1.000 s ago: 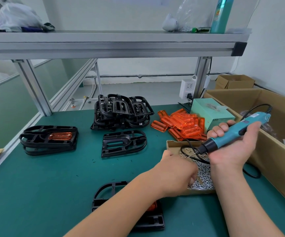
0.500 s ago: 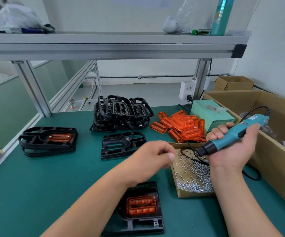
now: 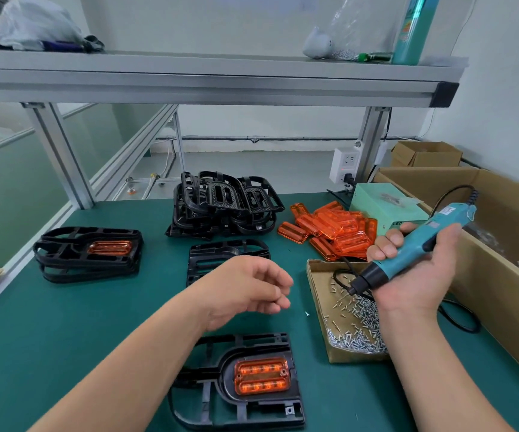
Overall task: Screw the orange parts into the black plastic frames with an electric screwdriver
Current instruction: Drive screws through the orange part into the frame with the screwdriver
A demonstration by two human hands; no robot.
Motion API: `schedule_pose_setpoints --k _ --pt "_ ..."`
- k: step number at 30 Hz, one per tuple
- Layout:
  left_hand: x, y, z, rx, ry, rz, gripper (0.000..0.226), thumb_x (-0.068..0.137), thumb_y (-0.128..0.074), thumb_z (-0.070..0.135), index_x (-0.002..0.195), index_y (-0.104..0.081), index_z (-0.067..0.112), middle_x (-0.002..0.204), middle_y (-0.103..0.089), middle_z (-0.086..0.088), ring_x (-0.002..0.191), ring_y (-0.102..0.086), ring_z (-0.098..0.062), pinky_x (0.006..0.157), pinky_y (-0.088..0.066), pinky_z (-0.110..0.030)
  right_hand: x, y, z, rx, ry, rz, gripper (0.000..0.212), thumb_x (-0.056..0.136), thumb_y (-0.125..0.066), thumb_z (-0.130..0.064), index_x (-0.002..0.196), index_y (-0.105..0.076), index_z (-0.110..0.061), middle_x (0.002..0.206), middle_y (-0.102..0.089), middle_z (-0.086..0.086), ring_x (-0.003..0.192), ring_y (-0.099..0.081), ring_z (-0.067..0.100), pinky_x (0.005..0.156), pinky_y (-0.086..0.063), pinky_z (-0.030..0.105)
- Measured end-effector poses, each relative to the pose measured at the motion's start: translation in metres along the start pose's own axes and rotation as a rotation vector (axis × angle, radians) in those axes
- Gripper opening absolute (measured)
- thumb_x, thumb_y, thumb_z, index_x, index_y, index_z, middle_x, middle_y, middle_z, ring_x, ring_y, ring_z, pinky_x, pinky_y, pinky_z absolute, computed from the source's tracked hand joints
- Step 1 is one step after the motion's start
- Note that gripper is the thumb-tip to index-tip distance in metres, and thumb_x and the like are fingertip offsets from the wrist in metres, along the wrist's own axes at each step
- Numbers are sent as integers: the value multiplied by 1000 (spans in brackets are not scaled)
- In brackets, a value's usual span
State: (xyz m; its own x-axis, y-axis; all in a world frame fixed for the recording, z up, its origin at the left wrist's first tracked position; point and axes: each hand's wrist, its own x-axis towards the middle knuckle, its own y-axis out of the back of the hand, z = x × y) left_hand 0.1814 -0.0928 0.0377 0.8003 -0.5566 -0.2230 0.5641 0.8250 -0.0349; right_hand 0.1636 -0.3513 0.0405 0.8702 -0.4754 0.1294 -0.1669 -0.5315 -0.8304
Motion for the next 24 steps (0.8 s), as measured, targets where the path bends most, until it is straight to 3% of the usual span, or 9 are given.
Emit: schedule_pose_setpoints --k 5,7,9,12,17,24 --pt "33 -28 -1 676 -16 -21 19 93 -66 -3 99 -76 12 75 -74 -3 67 -68 -11 70 -61 -28 0 -2 -2 3 3 17 55 104 -44 -67 89 -58 -16 75 -45 1 60 -40 13 56 -38 25" --pt "40 -36 -2 831 -41 18 14 93 -70 3 99 -76 14 70 -71 1 61 -66 -9 67 -61 -28 -1 -2 -2 5 3 15 54 104 -44 -67 89 -58 -16 75 -45 0 60 -40 12 56 -38 25" --pt "43 -42 0 929 -68 39 10 92 -74 7 99 -77 14 69 -70 1 60 -65 -10 64 -57 -26 0 -1 -3 10 1 17 54 103 -44 -67 90 -58 -16 75 -45 0 60 -40 12 56 -38 24" --pt "44 -46 5 1070 -112 18 7 89 -77 13 96 -79 13 80 -75 -6 76 -69 -23 73 -57 -31 1 0 -4 14 -5 15 54 101 -46 -67 89 -58 -16 74 -45 0 59 -40 12 56 -38 24" --pt "45 -48 3 1208 -193 -9 11 86 -78 16 97 -79 15 91 -74 -6 91 -67 -26 76 -52 -32 2 3 -2 18 -11 -3 54 102 -48 -68 89 -60 -17 75 -48 -1 59 -42 12 56 -39 24" --pt "42 -49 -6 1331 -238 -52 9 96 -60 8 91 -66 13 97 -65 -9 89 -58 -28 74 -44 -34 1 3 0 13 -16 -24 55 103 -48 -68 88 -60 -17 75 -47 0 59 -42 12 56 -40 25"
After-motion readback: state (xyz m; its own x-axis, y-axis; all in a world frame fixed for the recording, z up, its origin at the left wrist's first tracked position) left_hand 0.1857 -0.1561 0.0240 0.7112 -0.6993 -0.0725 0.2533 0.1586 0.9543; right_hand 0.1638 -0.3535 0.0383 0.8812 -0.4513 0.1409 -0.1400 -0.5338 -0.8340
